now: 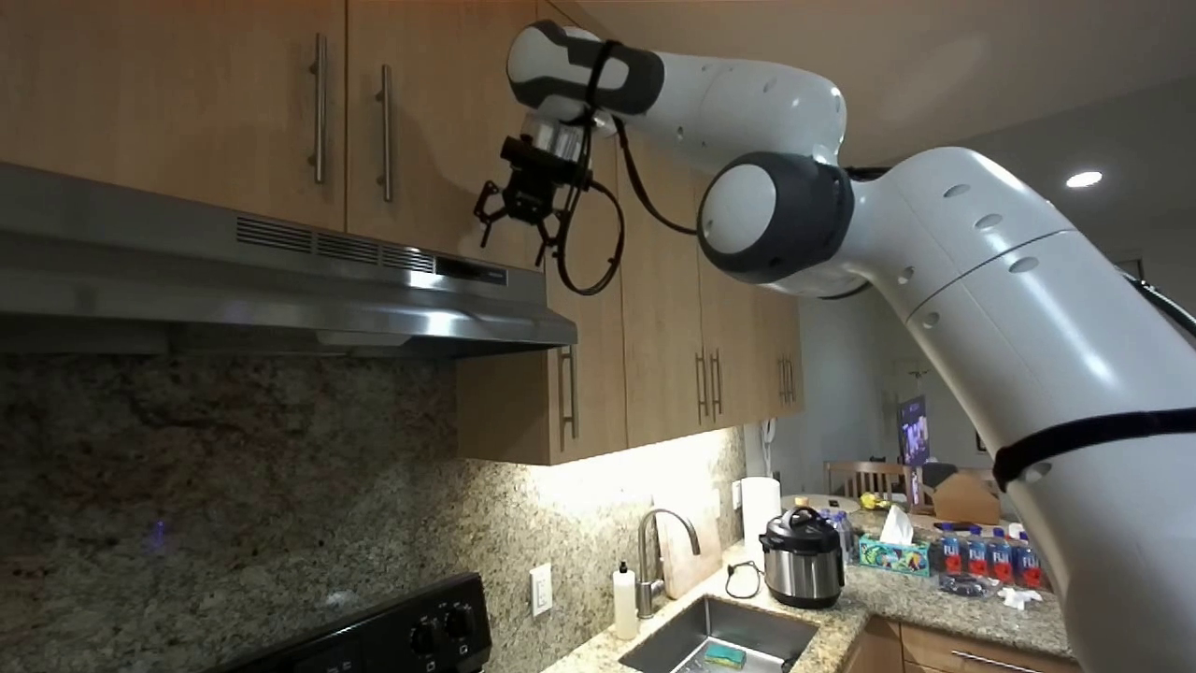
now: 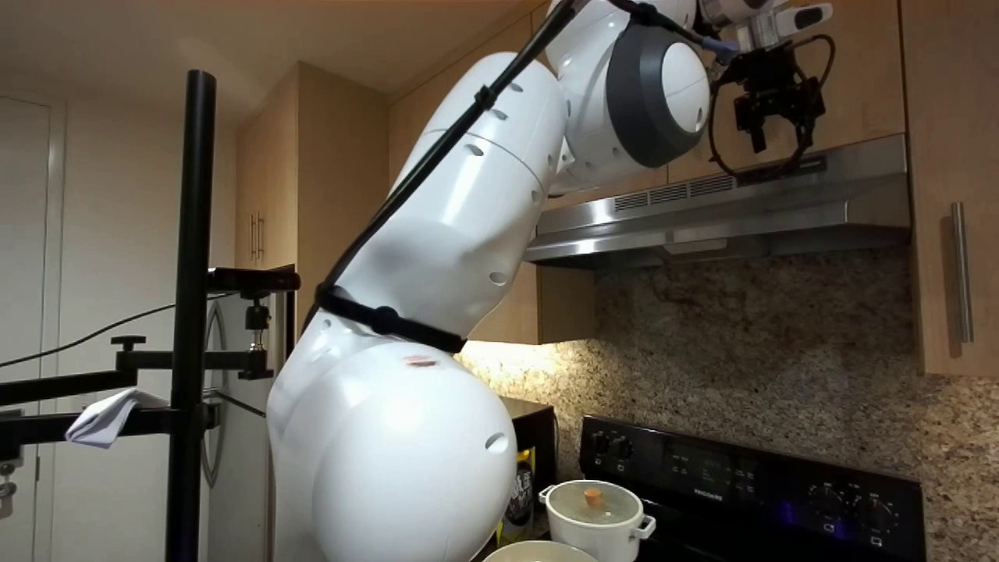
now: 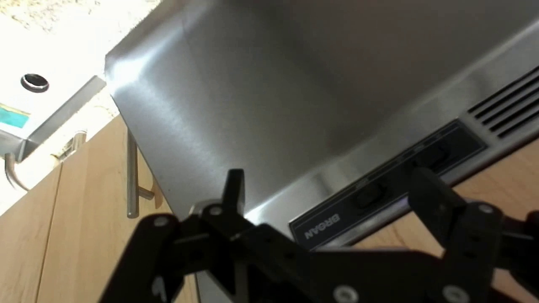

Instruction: Turn off the stove light

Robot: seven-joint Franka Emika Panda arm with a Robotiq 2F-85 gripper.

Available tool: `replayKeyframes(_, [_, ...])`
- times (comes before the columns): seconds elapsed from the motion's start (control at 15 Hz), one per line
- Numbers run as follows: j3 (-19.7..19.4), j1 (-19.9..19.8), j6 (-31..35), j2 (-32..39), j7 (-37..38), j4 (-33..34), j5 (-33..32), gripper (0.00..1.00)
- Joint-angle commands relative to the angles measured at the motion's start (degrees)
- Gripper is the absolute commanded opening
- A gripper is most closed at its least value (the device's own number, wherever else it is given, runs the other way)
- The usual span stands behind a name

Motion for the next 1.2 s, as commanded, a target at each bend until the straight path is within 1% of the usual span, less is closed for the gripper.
replayKeyframes(0.0, [0.9,1.2,-6.4,-4.6,-2.8,-3.6,-0.1,1.0])
replayKeyframes(0.33, [0.3,4.6,-20.2,-8.1,-5.0,-5.9,-4.1,1.0])
replayKeyframes(0.53, [1.1,4.1,-24.9,-9.5,-7.6,-7.9,-2.1,1.0])
replayKeyframes(0.73, [1.3,3.5,-26.1,-11.5,-13.1,-12.0,-1.6,1.0])
replayKeyframes(0.93, [1.1,2.3,-24.9,-14.5,-15.9,-18.6,0.8,1.0])
replayKeyframes(1.07, [1.0,0.6,-24.8,-16.9,-16.8,-24.1,5.6,1.0])
replayKeyframes(1.13, [0.7,0.1,-25.4,-17.6,-17.7,-26.5,6.8,1.0])
